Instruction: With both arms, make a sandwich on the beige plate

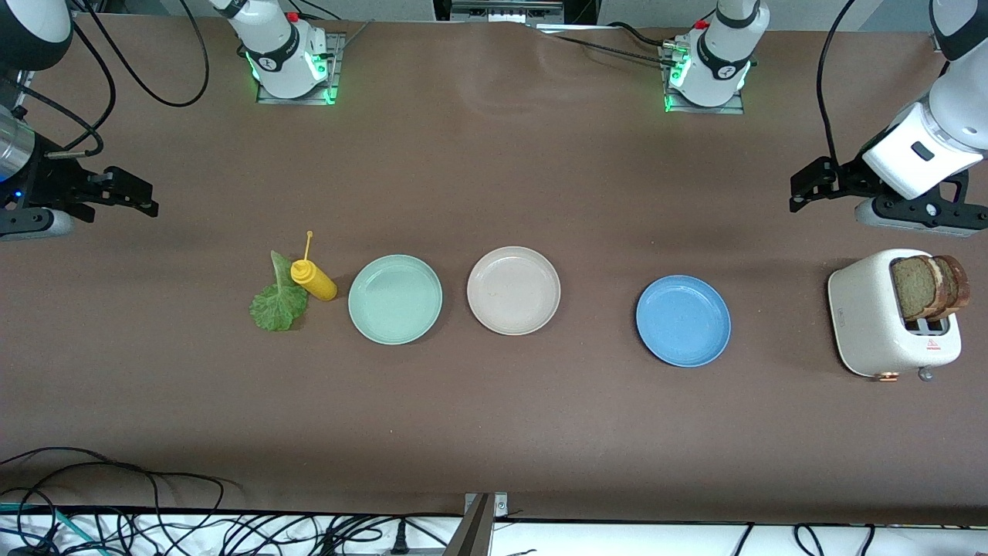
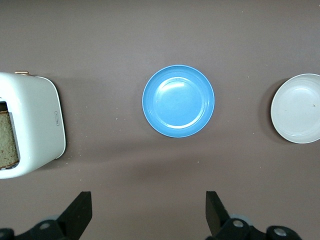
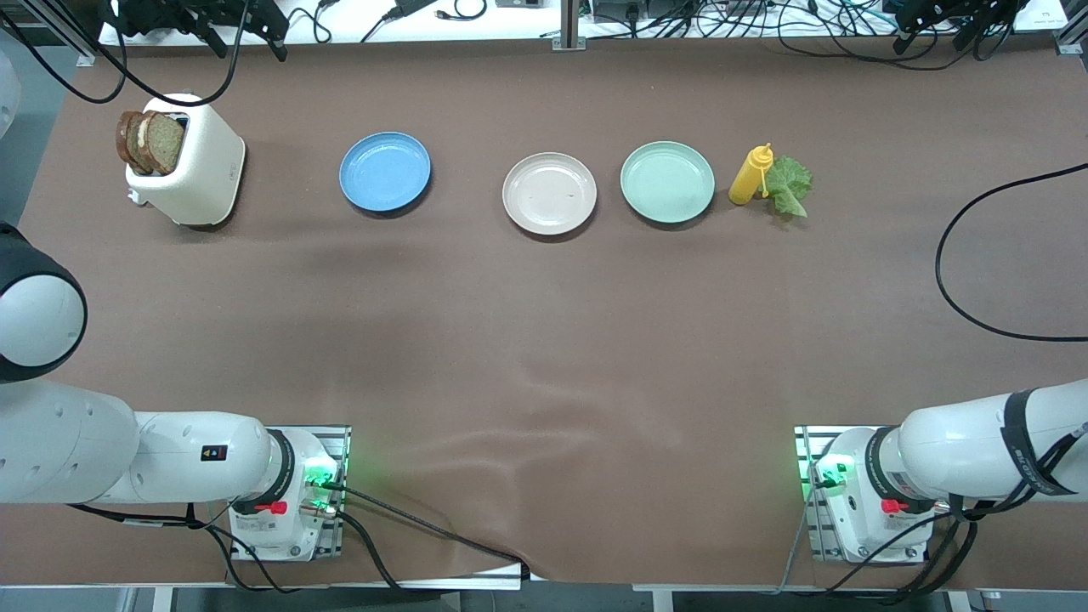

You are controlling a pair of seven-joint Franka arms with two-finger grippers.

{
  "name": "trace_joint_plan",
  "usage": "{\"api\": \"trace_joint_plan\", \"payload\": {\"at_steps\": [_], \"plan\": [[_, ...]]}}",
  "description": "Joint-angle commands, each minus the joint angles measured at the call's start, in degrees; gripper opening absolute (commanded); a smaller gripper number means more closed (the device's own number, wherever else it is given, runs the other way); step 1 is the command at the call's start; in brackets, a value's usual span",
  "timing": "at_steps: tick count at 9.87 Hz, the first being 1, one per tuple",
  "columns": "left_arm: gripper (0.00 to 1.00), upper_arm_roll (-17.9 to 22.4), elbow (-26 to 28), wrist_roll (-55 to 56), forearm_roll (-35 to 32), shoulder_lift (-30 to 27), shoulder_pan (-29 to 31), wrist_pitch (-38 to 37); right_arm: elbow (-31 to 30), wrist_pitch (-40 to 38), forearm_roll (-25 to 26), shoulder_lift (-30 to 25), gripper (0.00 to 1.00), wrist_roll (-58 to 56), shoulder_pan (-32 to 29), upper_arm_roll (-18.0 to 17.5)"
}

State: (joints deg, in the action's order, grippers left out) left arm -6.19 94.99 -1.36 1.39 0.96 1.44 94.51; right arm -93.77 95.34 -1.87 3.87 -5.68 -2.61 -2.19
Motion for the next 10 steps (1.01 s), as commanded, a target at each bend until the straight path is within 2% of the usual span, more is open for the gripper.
{"api": "trace_joint_plan", "payload": {"at_steps": [1,10], "plan": [[1.00,-0.49,-0.59,-0.22,-0.33,-0.26,0.58,-1.00,1.05,-1.12,-1.03,0.61,1.00,0.05,0.14,0.00],[1.00,-0.23,-0.59,-0.22,-0.34,0.00,0.85,-1.00,0.78,-2.00,-1.03,0.96,1.00,0.84,0.23,0.17]]}}
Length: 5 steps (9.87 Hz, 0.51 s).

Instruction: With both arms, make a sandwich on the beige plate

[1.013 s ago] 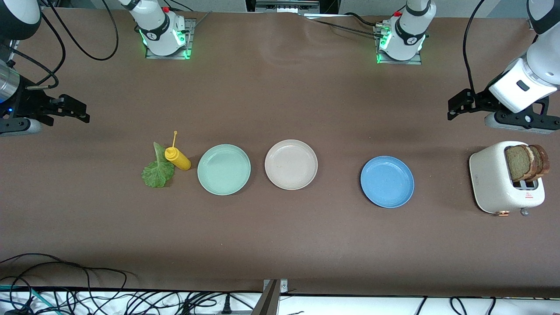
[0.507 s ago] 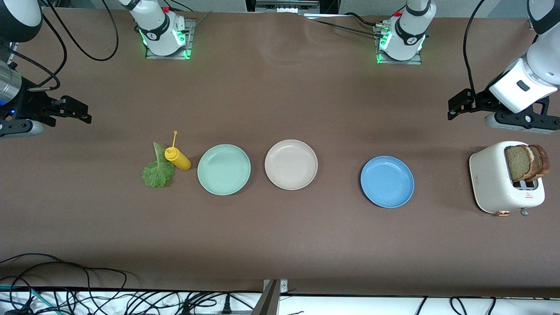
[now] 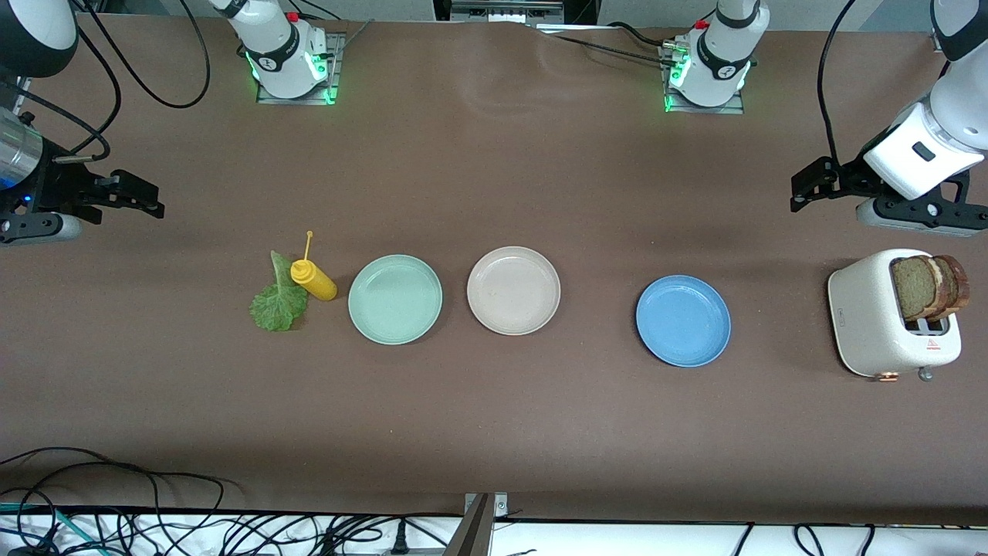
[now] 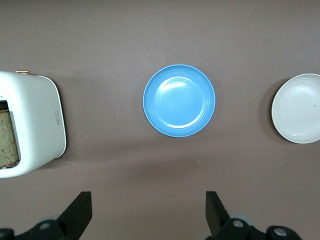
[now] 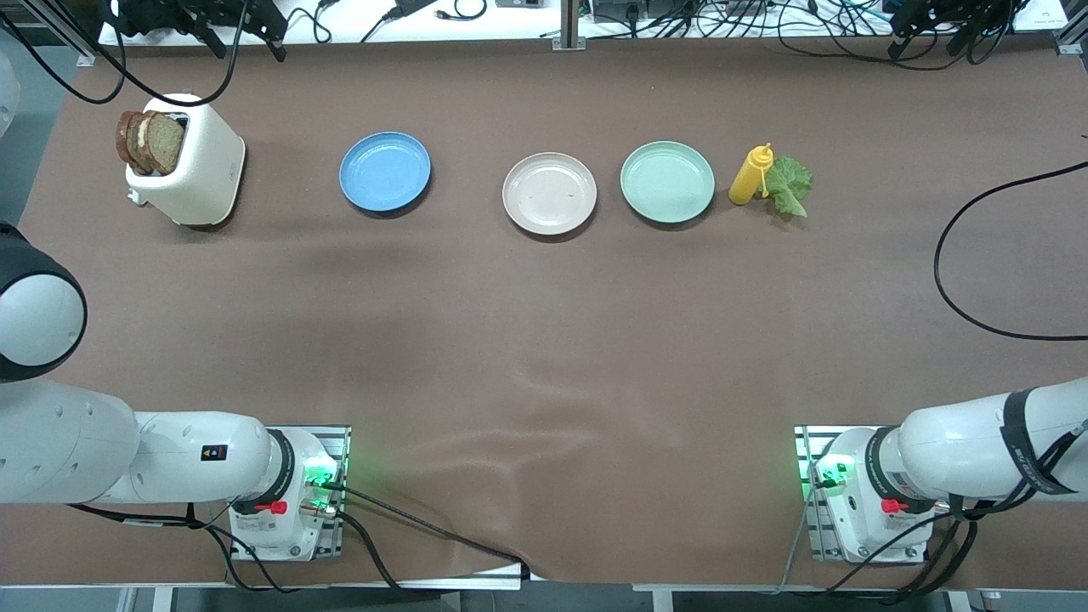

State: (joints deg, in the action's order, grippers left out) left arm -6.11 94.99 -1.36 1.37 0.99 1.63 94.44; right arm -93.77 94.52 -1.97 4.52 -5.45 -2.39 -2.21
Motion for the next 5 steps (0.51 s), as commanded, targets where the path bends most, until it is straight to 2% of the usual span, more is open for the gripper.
{"api": "trace_joint_plan", "payload": {"at_steps": [1,5], "plan": [[1.00,-0.31,-0.59,-0.22,-0.32,-0.11,0.66,-0.92,0.78,-1.18,-0.93,0.40,1.00,0.62,0.01,0.27],[1.00,-0.22,-0.59,-0.22,-0.32,-0.03,1.36,-0.92,0.17,-1.97,-0.93,0.48,1.00,-0.08,0.01,0.27]]}}
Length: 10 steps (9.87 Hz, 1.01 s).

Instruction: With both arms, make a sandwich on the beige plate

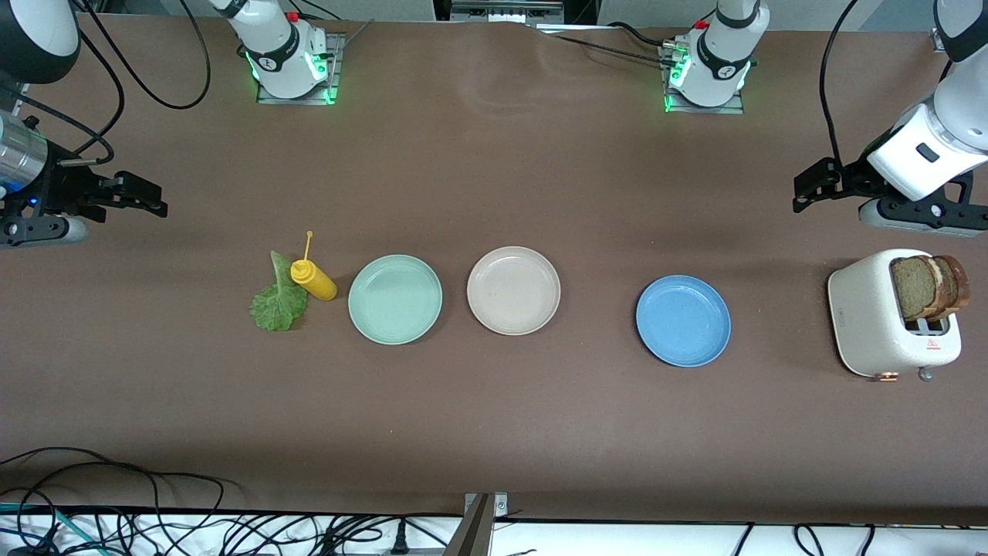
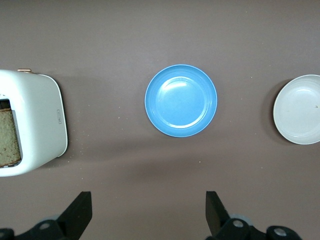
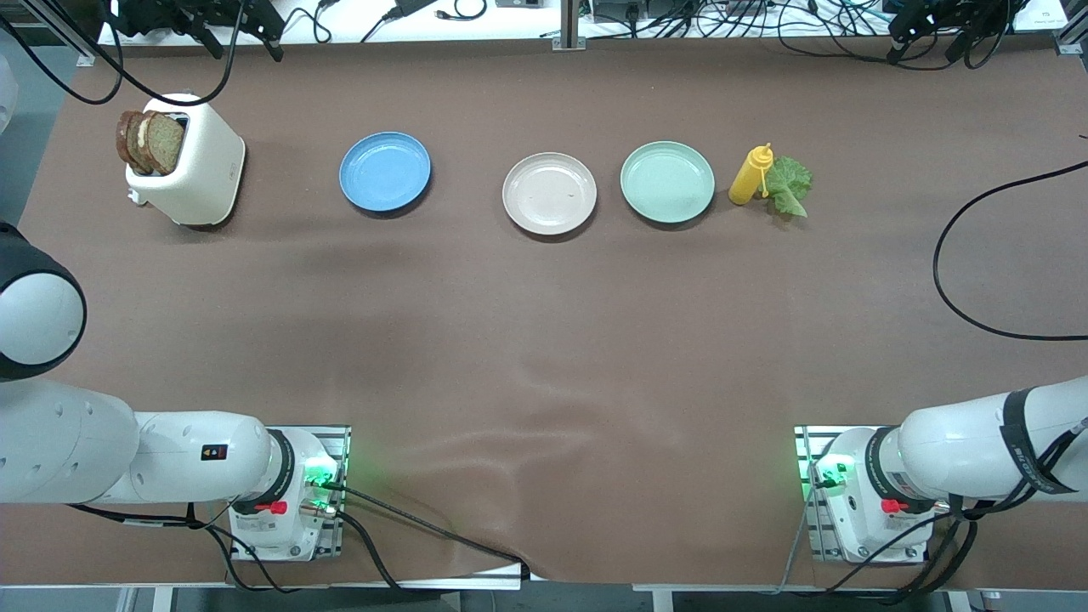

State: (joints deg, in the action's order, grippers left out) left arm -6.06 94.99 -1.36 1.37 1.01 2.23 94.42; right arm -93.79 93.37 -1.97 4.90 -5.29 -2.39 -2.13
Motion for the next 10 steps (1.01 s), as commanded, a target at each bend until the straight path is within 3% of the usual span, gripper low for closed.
{"api": "trace_joint_plan", "payload": {"at_steps": [1,10], "plan": [[1.00,-0.27,-0.59,-0.14,-0.31,0.04,0.76,-0.90,0.10,-0.91,-0.93,0.19,1.00,-0.25,0.02,0.20],[1.00,-0.53,-0.59,-0.14,-1.55,1.54,0.59,-0.90,0.19,-0.73,-0.93,1.51,1.00,-0.42,-0.25,0.29]]}}
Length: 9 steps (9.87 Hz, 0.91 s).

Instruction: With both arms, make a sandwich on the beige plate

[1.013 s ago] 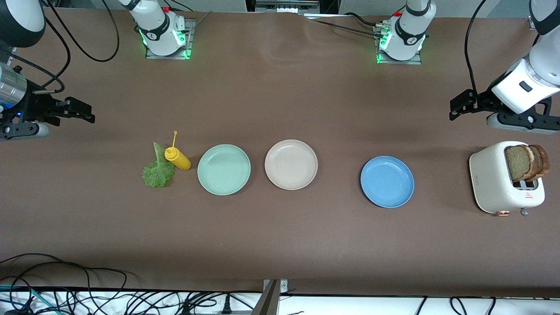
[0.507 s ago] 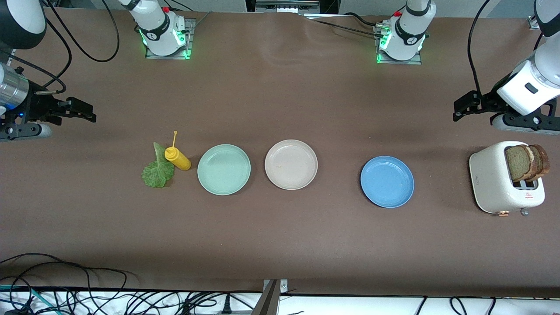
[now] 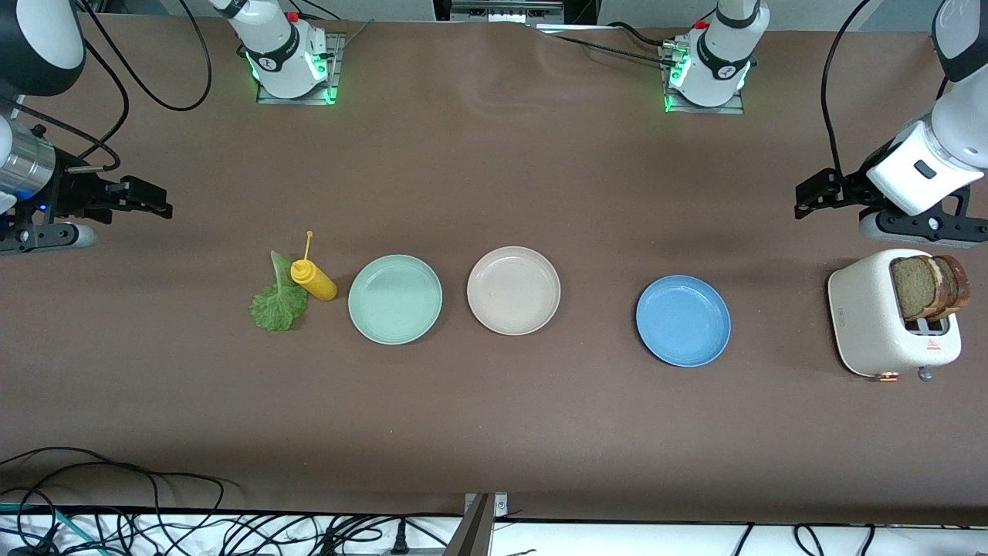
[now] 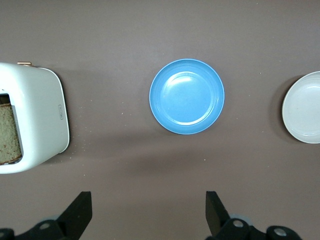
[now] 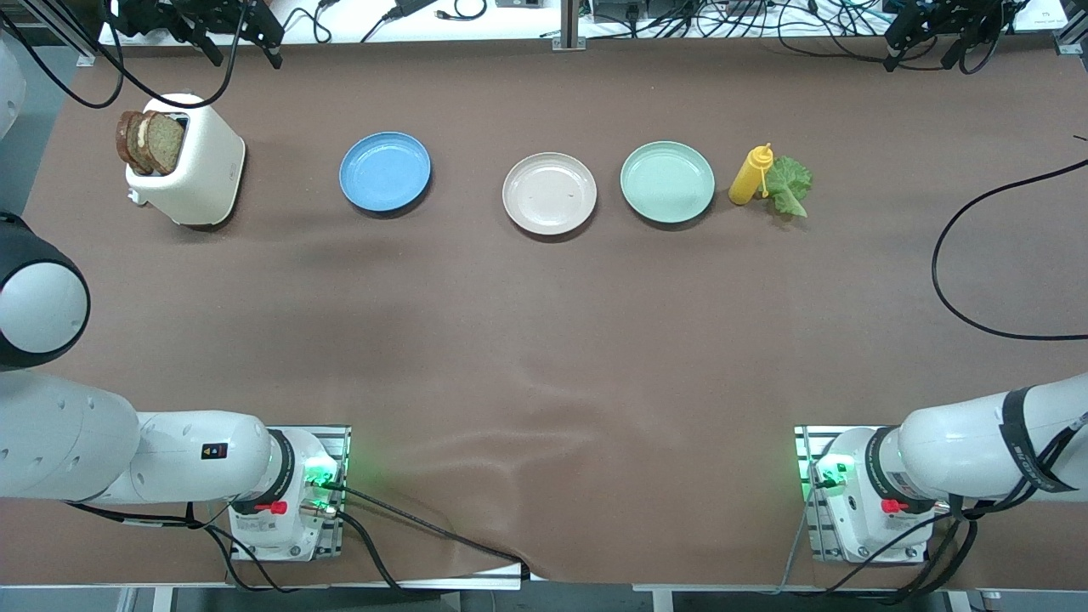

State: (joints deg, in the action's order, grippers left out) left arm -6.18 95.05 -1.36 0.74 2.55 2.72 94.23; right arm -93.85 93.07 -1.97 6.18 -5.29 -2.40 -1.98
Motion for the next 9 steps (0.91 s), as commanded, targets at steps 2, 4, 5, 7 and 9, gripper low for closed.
{"api": "trace_joint_plan", "payload": {"at_steps": [2,4,5,7,9], "plan": [[1.00,-0.50,-0.66,-0.48,-0.83,-0.01,0.09,-0.89,0.25,-0.43,-1.02,0.68,1.00,-0.42,-0.24,0.14],[1.00,-0.50,-0.66,-0.40,-0.65,0.08,0.00,-1.85,0.25,-0.34,-1.02,0.85,1.00,-0.42,-0.33,0.22],[1.00,-0.50,-0.75,-0.22,-0.65,0.08,-0.17,-1.86,0.25,-0.34,-1.02,1.12,1.00,-0.42,-0.41,0.22],[1.00,-0.50,-0.75,-0.57,-0.65,0.08,-0.26,-1.86,0.25,-0.34,-1.02,1.12,1.00,-0.42,-0.41,0.22],[1.00,-0.50,-0.84,-0.57,-0.65,0.08,-0.26,-1.86,0.25,-0.34,-1.02,1.12,1.00,-0.68,-0.41,0.31]]}}
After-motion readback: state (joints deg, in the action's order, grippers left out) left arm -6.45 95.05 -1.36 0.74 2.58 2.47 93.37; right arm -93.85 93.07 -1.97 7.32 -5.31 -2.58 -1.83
